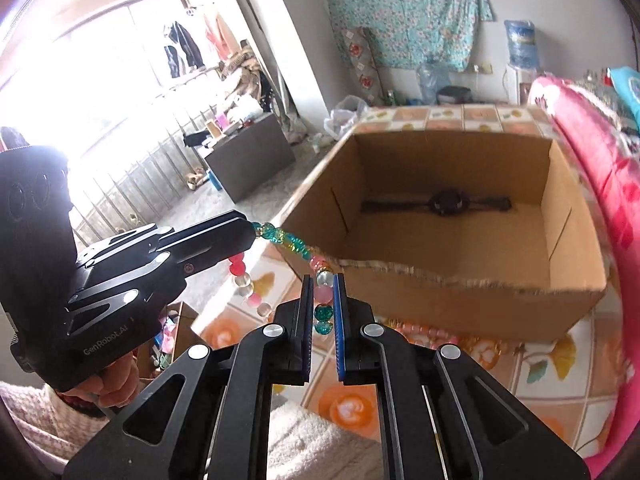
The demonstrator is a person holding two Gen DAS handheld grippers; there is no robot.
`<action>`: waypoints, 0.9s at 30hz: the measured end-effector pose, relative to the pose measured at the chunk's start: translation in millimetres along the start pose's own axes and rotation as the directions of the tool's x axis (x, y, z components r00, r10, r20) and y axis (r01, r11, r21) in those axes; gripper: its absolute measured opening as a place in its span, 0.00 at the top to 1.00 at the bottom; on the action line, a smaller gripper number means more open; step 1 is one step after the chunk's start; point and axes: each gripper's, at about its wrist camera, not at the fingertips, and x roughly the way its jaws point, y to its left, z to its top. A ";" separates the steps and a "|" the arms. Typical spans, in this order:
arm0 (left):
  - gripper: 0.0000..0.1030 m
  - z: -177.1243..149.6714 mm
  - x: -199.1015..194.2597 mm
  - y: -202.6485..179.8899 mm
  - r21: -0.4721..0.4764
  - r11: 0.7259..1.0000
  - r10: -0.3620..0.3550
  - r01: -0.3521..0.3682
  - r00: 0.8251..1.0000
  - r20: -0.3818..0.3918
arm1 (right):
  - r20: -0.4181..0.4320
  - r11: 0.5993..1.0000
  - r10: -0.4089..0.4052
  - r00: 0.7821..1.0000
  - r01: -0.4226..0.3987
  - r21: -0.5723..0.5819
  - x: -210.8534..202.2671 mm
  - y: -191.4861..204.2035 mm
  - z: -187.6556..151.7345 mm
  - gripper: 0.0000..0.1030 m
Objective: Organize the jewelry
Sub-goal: 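Carry the bead bracelet into the box with the right tool and release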
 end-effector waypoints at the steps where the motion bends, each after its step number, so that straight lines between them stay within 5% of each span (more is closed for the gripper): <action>1: 0.91 10.2 0.5 0.7 0.013 1.000 -0.001 0.001 1.000 0.019 | 0.002 1.000 -0.005 1.000 0.005 -0.007 1.2 -2.7 13.3 0.93; 4: 0.91 37.6 19.0 6.6 0.042 0.999 0.004 -0.005 1.000 0.024 | -0.034 1.000 -0.012 0.999 0.011 -0.006 19.5 -16.7 46.5 0.93; 10: 0.91 46.1 102.6 32.2 0.067 0.997 0.052 -0.042 0.987 -0.150 | -0.265 0.994 0.031 0.964 -0.002 0.108 98.9 -59.9 77.2 0.93; 17: 0.91 18.6 177.2 59.2 0.129 0.989 0.120 -0.078 0.924 -0.364 | -0.482 0.984 0.055 0.874 0.034 0.174 170.4 -82.6 68.4 0.93; 22: 0.90 13.6 195.4 66.6 0.150 0.983 0.161 -0.105 0.886 -0.435 | -0.563 0.966 0.108 0.820 0.048 0.255 197.6 -91.7 56.2 0.92; 27: 0.90 12.5 194.8 64.9 0.171 0.977 0.187 -0.123 0.883 -0.430 | -0.549 0.953 0.136 0.824 0.043 0.301 203.9 -103.0 56.0 0.90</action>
